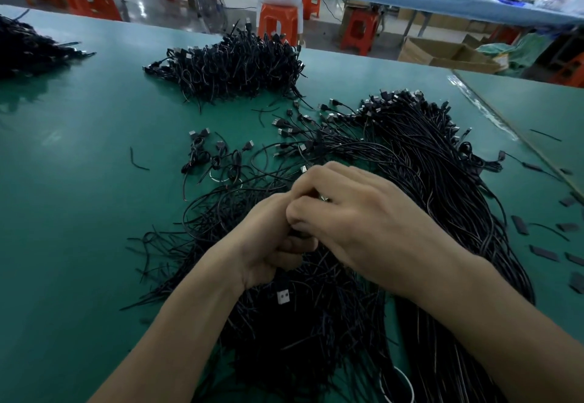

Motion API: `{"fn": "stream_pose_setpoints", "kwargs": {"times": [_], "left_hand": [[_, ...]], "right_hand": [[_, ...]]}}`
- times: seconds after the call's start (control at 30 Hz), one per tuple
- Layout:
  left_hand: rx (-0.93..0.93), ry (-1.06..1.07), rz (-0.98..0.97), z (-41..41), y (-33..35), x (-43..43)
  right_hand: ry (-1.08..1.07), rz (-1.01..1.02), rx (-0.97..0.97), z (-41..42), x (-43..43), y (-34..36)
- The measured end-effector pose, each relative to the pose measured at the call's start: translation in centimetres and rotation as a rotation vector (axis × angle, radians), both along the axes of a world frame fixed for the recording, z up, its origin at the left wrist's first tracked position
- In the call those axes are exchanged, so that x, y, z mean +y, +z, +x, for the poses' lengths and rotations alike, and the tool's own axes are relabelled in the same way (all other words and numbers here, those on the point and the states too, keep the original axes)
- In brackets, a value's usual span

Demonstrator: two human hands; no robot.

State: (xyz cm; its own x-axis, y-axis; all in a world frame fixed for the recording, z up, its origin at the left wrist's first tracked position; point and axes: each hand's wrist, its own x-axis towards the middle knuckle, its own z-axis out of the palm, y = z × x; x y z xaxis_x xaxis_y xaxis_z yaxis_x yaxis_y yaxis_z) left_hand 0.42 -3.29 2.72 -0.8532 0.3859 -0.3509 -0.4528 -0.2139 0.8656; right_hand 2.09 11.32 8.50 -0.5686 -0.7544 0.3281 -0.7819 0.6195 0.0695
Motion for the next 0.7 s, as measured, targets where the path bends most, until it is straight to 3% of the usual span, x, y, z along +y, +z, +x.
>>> {"fn": "stream_pose_setpoints", "kwargs": {"times": [0.17,0.27,0.43,0.53,0.7], "left_hand": [[-0.078,-0.008,0.108,-0.5,-0.3,0.4],[-0.014,-0.080,0.150,-0.4,-0.7,-0.1],[0.170,-0.371,0.182,-0.3,-0.2,-1.2],[0.284,-0.473,0.059,-0.3,-0.2,-1.5],[0.331,-0.453,-0.114,0.0,0.0,-0.8]], "right_hand": [[-0.081,-0.111,-0.219,-0.4,0.7,-0.5],[-0.099,-0.190,-0.311,-0.9,1.3,-0.7],[-0.086,-0.245,-0.395,-1.6,1.9,-0.4],[-0.107,-0.212,-0.461,-1.6,2.2,-0.2],[-0.084,-0.158,-0.532,-1.7,2.2,0.0]]}}
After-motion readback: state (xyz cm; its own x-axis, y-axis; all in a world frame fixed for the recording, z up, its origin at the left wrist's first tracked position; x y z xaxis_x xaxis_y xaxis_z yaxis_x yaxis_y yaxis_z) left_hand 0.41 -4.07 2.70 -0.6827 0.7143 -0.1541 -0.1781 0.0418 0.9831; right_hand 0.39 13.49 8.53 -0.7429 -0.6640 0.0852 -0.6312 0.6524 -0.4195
